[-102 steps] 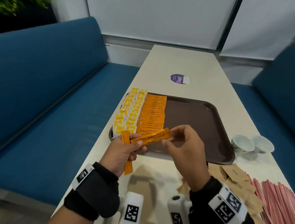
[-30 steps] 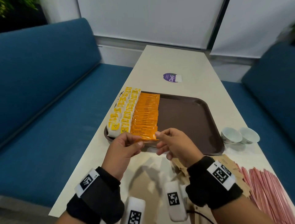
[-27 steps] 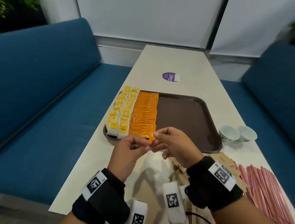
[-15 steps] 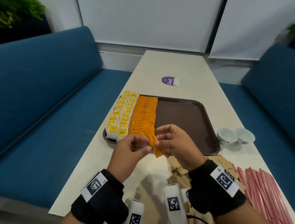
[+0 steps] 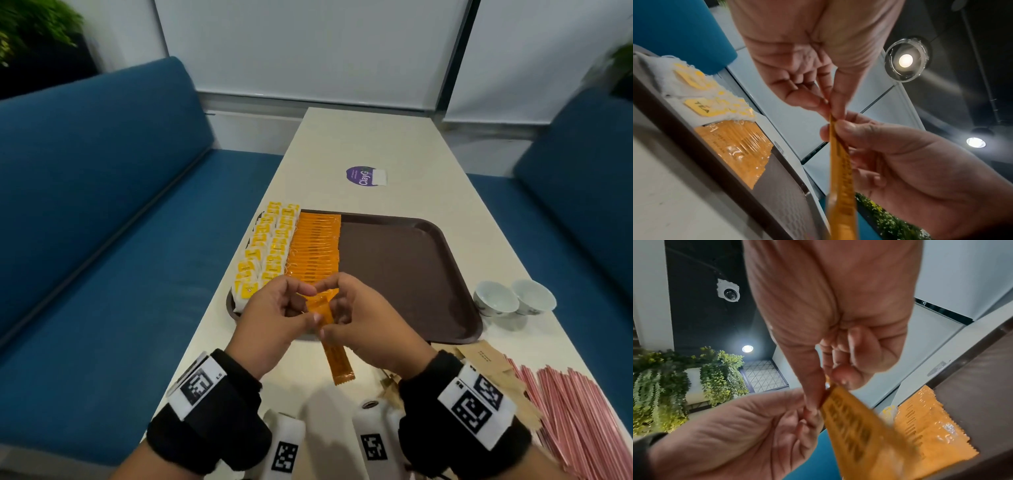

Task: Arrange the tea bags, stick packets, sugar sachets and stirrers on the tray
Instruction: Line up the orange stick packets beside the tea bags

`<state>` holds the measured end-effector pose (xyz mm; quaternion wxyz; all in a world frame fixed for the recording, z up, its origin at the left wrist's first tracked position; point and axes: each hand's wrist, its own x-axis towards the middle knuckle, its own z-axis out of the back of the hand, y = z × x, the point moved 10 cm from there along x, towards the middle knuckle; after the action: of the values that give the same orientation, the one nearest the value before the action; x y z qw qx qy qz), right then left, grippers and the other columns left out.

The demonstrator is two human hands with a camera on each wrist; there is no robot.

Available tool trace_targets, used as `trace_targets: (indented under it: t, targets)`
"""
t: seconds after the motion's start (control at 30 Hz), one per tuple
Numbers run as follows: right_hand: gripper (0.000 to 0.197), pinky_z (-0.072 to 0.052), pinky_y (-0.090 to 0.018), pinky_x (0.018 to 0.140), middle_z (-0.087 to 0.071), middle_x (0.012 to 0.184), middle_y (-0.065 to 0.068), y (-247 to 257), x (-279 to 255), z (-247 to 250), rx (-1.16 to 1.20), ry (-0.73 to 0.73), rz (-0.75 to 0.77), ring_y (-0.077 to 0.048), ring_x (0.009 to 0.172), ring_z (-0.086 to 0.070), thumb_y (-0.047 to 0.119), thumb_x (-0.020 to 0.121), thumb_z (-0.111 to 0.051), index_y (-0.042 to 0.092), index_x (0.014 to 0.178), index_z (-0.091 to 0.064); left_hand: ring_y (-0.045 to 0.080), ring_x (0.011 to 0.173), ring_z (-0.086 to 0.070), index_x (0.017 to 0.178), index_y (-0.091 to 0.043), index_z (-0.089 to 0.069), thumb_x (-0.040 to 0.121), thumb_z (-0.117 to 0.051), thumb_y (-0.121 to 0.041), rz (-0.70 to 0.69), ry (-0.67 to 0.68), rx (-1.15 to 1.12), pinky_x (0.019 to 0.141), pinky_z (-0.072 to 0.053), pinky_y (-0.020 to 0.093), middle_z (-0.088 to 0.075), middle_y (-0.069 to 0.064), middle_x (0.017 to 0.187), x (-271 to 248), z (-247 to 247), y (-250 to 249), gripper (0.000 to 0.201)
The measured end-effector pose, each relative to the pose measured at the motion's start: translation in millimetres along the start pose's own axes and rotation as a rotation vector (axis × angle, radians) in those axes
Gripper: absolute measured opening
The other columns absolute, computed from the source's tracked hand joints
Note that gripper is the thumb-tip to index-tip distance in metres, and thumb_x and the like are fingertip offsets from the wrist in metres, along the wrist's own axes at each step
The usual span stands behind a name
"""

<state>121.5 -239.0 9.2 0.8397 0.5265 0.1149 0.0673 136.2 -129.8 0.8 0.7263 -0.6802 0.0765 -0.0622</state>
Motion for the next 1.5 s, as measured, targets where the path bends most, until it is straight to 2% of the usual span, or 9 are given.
trace_targets:
  t: [0.07,0.23,0.47,0.83,1.1,1.23,1.3,1.4,1.5]
  targets:
    - [0.047,-0.057,-0.034,0.07,-0.062,0.083,-0.008,4,4,1,0.064,-0.043,0.017,-0.017,0.072,-0.061,-0.001,0.08,-0.068,0.029,0.112,-0.054,0.011,0.065,-0.06,0.093,-0.016,-0.056,0.08,-0.065,0.007,0.018,0.001,-0.026,0.06,-0.051,0.022,-0.059,0.001,0.07,2,4,-1,0.027]
    - [0.025,-0.049,-0.023,0.044,-0.065,0.091,-0.011,-16,14,42,0.158,-0.356,-0.11,-0.018,0.069,-0.064,-0.003,0.091,-0.054,0.019,0.101,-0.06,0.011,0.069,-0.051,0.089,-0.021,-0.056,0.084,-0.064,-0.001,-0.005,-0.136,0.129,0.06,-0.045,0.013,-0.059,-0.002,0.086,17,52,1,0.022]
    - [0.012,-0.05,-0.026,0.073,-0.065,0.102,-0.004,-72,35,24,0.051,-0.449,-0.302,-0.017,0.095,-0.06,0.004,0.081,-0.07,0.015,0.081,-0.064,0.011,0.074,-0.054,0.086,-0.025,-0.057,0.087,-0.062,-0.006,0.103,0.021,0.437,0.064,-0.042,0.015,-0.059,-0.002,0.096,30,72,40,0.019]
    - [0.026,-0.052,-0.039,0.087,-0.064,0.093,0.0,-85,54,0,-0.227,-0.396,-0.438,-0.019,0.092,-0.061,0.011,0.078,-0.074,0.026,0.065,-0.056,0.014,0.106,-0.057,0.105,-0.019,-0.058,0.089,-0.06,-0.01,0.213,0.221,0.495,0.094,-0.045,0.025,-0.061,-0.002,0.109,13,55,76,0.018]
    - [0.027,-0.05,-0.042,0.088,-0.06,0.098,0.001,-79,57,0,-0.329,-0.388,-0.435,-0.021,0.098,-0.057,0.028,0.077,-0.077,0.028,0.069,-0.051,0.011,0.103,-0.057,0.104,-0.024,-0.056,0.09,-0.061,-0.018,0.218,0.238,0.518,0.092,-0.046,0.024,-0.059,-0.005,0.111,6,48,76,0.017]
    - [0.025,-0.046,-0.042,0.091,-0.052,0.102,0.002,-66,45,14,-0.349,-0.406,-0.39,-0.021,0.102,-0.053,0.037,0.077,-0.075,0.029,0.082,-0.052,0.002,0.08,-0.058,0.106,-0.022,-0.057,0.089,-0.061,-0.019,0.211,0.28,0.496,0.067,-0.044,0.007,-0.059,-0.007,0.105,2,24,70,0.017]
    - [0.027,-0.046,-0.044,0.092,-0.052,0.102,0.003,-59,32,23,-0.267,-0.394,-0.346,-0.02,0.102,-0.053,0.036,0.076,-0.076,0.033,0.079,-0.05,0.003,0.081,-0.058,0.103,-0.022,-0.057,0.088,-0.063,-0.019,0.191,0.31,0.494,0.07,-0.047,0.01,-0.059,-0.007,0.104,2,8,65,0.016]
    - [0.028,-0.046,-0.034,0.089,-0.049,0.102,0.007,-47,-3,46,-0.182,-0.402,-0.28,-0.01,0.097,-0.05,0.036,0.073,-0.079,0.036,0.082,-0.052,0.01,0.092,-0.058,0.098,-0.025,-0.056,0.085,-0.067,-0.019,0.156,0.359,0.521,0.086,-0.047,0.023,-0.059,-0.006,0.105,4,-19,56,0.018]
    - [0.036,-0.039,-0.016,0.075,-0.048,0.103,0.013,-41,-51,85,-0.194,-0.448,-0.249,0.001,0.091,-0.047,0.033,0.07,-0.081,0.035,0.094,-0.055,0.01,0.095,-0.055,0.108,-0.026,-0.052,0.082,-0.071,-0.024,0.128,0.446,0.582,0.083,-0.046,0.021,-0.056,-0.006,0.114,2,-58,50,0.032]
